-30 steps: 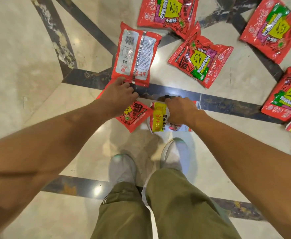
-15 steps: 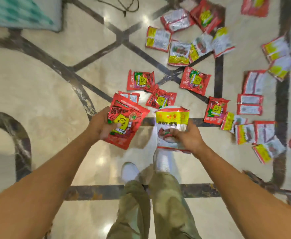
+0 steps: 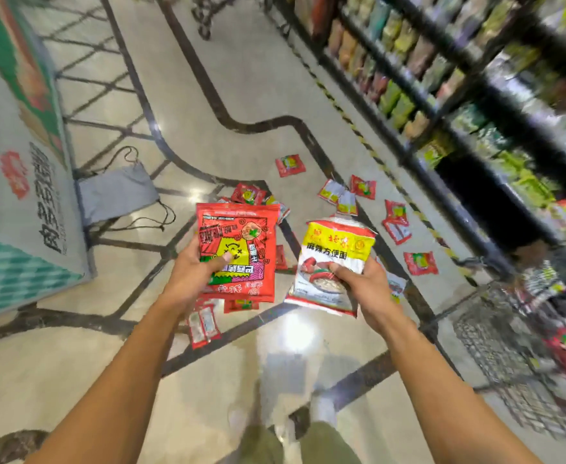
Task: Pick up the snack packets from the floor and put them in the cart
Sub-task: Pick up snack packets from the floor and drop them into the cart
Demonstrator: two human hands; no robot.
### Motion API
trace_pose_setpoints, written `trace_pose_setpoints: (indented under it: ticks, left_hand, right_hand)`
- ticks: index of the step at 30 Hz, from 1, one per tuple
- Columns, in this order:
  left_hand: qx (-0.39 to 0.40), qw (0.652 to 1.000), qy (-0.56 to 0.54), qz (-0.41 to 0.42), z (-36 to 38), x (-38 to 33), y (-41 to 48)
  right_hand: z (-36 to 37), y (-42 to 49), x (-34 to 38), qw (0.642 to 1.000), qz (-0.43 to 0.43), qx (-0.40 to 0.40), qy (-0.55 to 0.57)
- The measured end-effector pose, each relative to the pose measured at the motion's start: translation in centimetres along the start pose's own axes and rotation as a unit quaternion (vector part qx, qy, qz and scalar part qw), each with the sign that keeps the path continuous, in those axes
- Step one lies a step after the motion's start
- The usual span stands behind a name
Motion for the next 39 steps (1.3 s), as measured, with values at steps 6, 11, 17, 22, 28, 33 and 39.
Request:
trace_pose_setpoints:
  ticks: [6,11,17,22,28,33,39]
  left_hand:
    - [0.097,0.993,0.044,0.047,15.3,-8.8,-3.4]
    - [0.19,0.976,0.078,0.078,31.9,-11.6,-6.9]
    - [0.249,0.961,0.08,0.09,51.7,-11.8,-11.5]
    - [0.273,0.954,0.088,0.091,65.5,-10.8,-14.7]
    - [0.306,0.941,0.126,0.076,78.1,-8.4,-16.4]
    - [0.345,0.922,0.164,0.067,87.0,-6.1,-15.5]
    - [0.391,0.897,0.202,0.027,98.4,-1.3,-11.8]
  right_hand:
    - [-16.4,-5.8,5.0,0.991,-0.051,-0.118,0.048]
    - [-32.0,-11.6,5.2,0.969,-0.073,-0.223,0.081]
    - [-49.8,-15.9,1.5,0.95,-0.062,-0.293,0.093]
    - [-61.9,-18.4,-0.6,0.933,-0.055,-0.332,0.132]
    - [-72.7,-18.6,-3.8,0.917,-0.046,-0.365,0.157]
    - [-78.6,-17.7,-7.1,0.896,-0.026,-0.411,0.166]
    - [-85.8,-15.4,-12.9,0.859,0.015,-0.478,0.186]
Point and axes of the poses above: each hand's wrist, its own y-axis towards the middle knuckle, its own z-axis out of the palm, x = y × z, the point moved 10 cm from there along y, towards the middle knuckle, and after that the axes turned 4 degrees about -y, right-handed, at the moved point
